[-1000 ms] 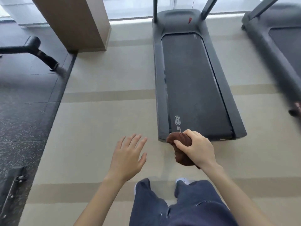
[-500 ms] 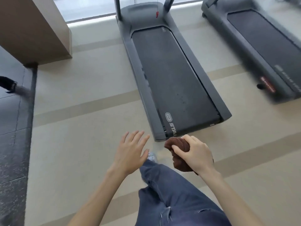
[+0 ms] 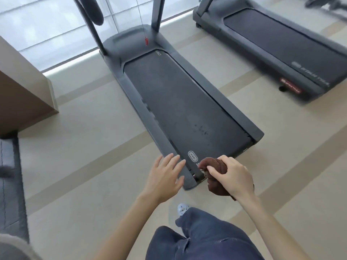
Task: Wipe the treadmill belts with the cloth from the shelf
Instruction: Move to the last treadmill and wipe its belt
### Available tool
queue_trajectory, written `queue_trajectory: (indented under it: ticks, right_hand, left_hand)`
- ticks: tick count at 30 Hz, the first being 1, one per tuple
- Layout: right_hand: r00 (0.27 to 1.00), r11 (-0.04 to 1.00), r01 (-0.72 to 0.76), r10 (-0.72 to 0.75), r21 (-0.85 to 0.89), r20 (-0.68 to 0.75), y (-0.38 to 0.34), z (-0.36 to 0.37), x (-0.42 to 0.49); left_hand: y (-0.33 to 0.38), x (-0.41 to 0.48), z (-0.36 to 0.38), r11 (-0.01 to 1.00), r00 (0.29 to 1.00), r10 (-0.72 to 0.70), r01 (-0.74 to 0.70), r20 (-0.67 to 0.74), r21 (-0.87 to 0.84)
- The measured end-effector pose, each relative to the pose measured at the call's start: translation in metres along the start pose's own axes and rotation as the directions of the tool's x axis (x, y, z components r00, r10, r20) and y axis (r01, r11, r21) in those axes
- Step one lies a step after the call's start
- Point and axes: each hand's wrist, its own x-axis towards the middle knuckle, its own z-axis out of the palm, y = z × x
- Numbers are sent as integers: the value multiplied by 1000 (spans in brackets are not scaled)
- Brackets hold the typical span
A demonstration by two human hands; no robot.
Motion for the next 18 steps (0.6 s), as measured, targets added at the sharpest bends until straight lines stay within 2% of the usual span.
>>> queue_trajectory:
  ticks: [5,9,15,18]
  right_hand:
    - [990,990,-127,122,-67,-68,2,-9,15]
    - [963,967,-255,251,-29,-100,0,4,20]
    - [871,888,-445,460,117,-173,-35,53,31]
    - [813,840,-519,542,159,-211,-66,76,39]
  left_hand:
    - [-11,62,-7,979,979,204,-204,11,9]
    - [-28,99,-2,945,944,328,-328,47,8]
    - [-81,135,6,842,841,537,-540,66,24]
    - [-117,154,11,800,802,596,-598,49,55]
